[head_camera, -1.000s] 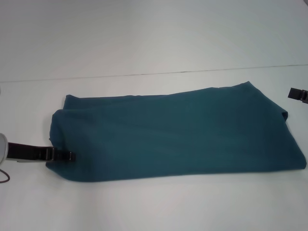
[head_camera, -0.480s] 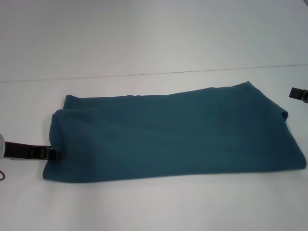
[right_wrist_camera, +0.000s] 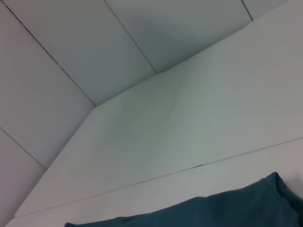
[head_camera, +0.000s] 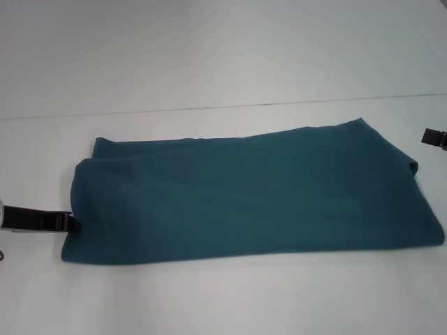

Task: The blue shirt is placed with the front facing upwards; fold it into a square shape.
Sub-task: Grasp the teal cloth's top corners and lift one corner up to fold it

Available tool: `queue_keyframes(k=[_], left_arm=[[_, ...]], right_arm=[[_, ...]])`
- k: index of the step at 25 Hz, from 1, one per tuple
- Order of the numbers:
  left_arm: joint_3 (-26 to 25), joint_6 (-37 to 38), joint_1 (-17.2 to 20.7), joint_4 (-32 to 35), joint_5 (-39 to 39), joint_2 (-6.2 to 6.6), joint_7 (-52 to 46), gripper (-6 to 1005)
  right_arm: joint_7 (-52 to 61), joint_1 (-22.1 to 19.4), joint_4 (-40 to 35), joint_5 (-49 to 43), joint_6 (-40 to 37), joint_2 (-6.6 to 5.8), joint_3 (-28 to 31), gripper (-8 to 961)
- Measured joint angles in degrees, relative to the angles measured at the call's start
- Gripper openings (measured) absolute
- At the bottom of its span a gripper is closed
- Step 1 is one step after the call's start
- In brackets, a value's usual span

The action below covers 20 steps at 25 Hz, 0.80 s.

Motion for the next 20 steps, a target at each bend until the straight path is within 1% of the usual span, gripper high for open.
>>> queue_keyframes(k=[8,14,19,20], left_arm=[[0.3,0.1,0.0,0.0,0.0,-0.06,0.1,134],[0.1,0.1,0.1,0.1,0.1,-0.05,-0.1,160],[-0.1,0.4,1.0,2.4,-0.1,-0.31,-0.8,223],[-0.1,0.6,1.1,2.8,-0.1,-0.28,-1.1,265]], right_arm=[[0.0,-0.1,0.0,0.0,0.0,0.00,0.0,900],[-0.1,-0.1,0.0,0.0,0.0,0.00,0.0,900],[-0.1,-0.1,0.0,0.0,0.0,0.00,0.0,899],[-0.1,-0.1,0.0,0.0,0.0,0.00,0.0,899]])
